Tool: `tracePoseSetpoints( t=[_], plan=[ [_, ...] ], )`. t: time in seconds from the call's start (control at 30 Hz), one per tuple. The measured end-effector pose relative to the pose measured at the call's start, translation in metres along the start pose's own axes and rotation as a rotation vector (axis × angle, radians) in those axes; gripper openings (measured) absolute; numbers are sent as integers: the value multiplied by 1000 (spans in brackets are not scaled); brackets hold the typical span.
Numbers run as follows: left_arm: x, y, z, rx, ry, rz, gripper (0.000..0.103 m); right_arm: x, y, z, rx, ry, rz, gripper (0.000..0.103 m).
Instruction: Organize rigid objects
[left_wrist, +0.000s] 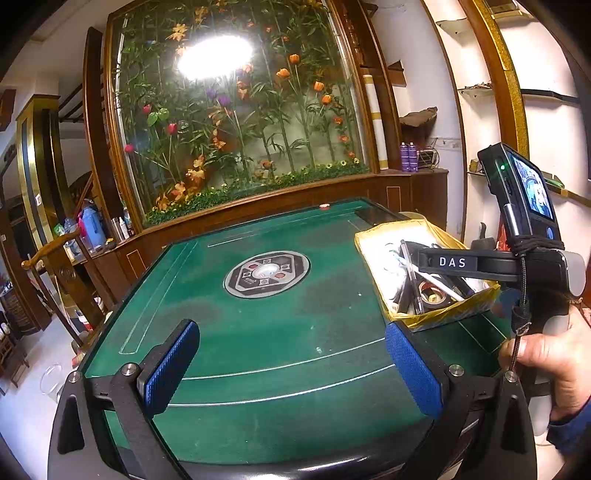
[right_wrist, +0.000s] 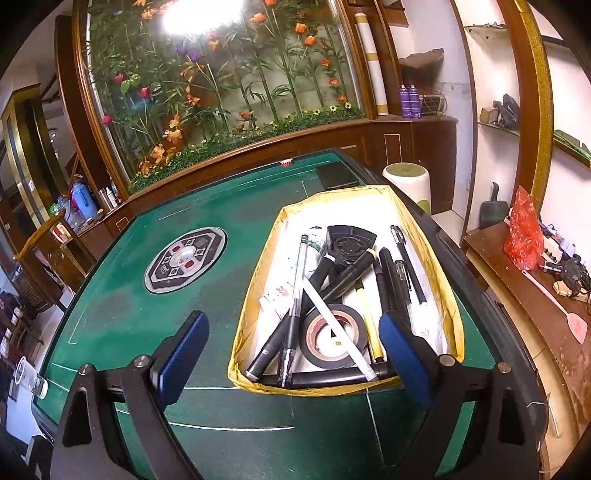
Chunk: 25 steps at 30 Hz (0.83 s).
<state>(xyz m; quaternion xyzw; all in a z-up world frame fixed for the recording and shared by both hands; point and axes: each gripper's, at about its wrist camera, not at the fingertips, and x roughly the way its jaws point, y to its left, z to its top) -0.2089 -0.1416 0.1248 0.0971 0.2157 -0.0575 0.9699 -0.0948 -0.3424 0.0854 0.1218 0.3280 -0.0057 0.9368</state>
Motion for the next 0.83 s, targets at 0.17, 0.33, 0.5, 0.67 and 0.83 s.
tracePoseSetpoints(
  t=[0.17, 0.33, 0.5, 0.67, 0.83],
  plan=[
    [1, -1, -1, 0, 8, -3, 102, -2, 7, -1, -13, -5, 2, 93],
    [3, -5, -3, 10, 13, -26, 102, -3, 8, -2, -13, -8, -3, 93],
    [4, -14, -3, 28, 32, -73, 102, -3, 6, -3, -8, -11, -5, 93],
    [-1, -20, -4, 44, 35, -109, 102, -3, 2, -5, 4, -16, -7, 93],
    [-5, -22, -5, 57, 15, -78, 102, -3, 1, -5, 4, -16, -8, 93]
  ],
)
